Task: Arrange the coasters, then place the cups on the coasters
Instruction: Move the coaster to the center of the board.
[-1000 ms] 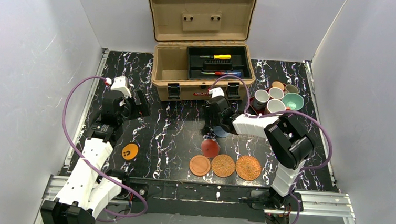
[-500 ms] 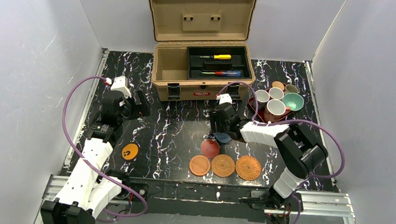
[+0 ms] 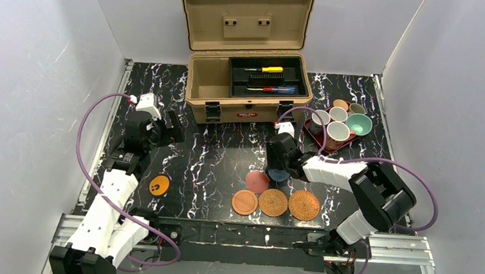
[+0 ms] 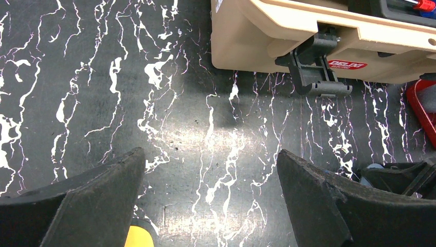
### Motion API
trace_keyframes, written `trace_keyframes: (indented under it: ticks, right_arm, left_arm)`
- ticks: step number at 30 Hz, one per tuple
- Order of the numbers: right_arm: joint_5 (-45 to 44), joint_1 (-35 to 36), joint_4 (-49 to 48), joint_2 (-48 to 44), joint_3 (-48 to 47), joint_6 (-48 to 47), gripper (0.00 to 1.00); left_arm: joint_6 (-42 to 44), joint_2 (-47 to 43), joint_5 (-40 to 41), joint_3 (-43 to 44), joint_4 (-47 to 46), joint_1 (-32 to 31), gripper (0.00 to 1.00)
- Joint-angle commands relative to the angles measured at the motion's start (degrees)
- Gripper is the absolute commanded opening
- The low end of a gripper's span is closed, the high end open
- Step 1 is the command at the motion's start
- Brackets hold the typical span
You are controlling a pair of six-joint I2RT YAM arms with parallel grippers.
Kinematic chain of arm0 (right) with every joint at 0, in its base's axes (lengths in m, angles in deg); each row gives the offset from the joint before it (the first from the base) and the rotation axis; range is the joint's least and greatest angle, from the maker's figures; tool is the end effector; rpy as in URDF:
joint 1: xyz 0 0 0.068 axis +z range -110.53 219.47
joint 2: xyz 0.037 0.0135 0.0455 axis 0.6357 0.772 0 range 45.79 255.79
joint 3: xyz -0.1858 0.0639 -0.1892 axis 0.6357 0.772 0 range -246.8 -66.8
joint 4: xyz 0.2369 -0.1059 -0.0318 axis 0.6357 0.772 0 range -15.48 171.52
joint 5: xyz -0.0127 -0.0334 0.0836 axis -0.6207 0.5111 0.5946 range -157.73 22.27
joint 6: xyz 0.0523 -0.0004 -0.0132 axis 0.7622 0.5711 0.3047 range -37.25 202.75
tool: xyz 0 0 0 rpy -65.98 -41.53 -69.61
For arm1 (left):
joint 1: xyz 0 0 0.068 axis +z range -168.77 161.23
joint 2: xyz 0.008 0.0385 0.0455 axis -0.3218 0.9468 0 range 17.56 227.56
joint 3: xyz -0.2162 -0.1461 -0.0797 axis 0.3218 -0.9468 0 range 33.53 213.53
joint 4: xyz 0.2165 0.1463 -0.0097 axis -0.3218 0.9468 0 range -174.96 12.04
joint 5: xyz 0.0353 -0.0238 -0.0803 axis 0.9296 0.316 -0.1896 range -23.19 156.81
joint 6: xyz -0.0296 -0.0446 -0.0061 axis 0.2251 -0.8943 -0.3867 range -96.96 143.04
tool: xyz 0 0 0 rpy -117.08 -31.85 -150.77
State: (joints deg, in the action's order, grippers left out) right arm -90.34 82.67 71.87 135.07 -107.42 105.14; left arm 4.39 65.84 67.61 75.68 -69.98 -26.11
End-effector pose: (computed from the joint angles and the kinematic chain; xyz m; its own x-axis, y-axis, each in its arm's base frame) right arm 0.2264 0.1939 0.1563 -0.6514 -0.1292 -0.7476 -0.2044 0.9789 0.0089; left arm 0.1949 -0.0245 0.3047 -0.3751 -0.2741 -0.8855 -0.0055 0.9559 -0.2936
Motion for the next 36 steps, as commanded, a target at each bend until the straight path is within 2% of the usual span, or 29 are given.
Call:
trace_keyframes:
  ticks: [1, 17, 36]
  right_arm:
    - [-2.0, -0.1, 6.7, -2.0, 2.0, 1.7, 0.67]
    - [-0.8, -0.1, 10.2, -7.5, 4.9, 4.4, 0.66]
    - [2.5, 0.4, 11.3, -9.6, 5.6, 7.4, 0.64]
  left_arm:
    - [0.0, -0.9, -0.6, 1.0, 0.4, -0.3, 0.98]
    - [-0.1, -0.9, -0.8, 1.0, 0.6, -0.4, 0.98]
    - [-0.1, -0.9, -0.8, 1.1, 1.2, -1.1, 0.98]
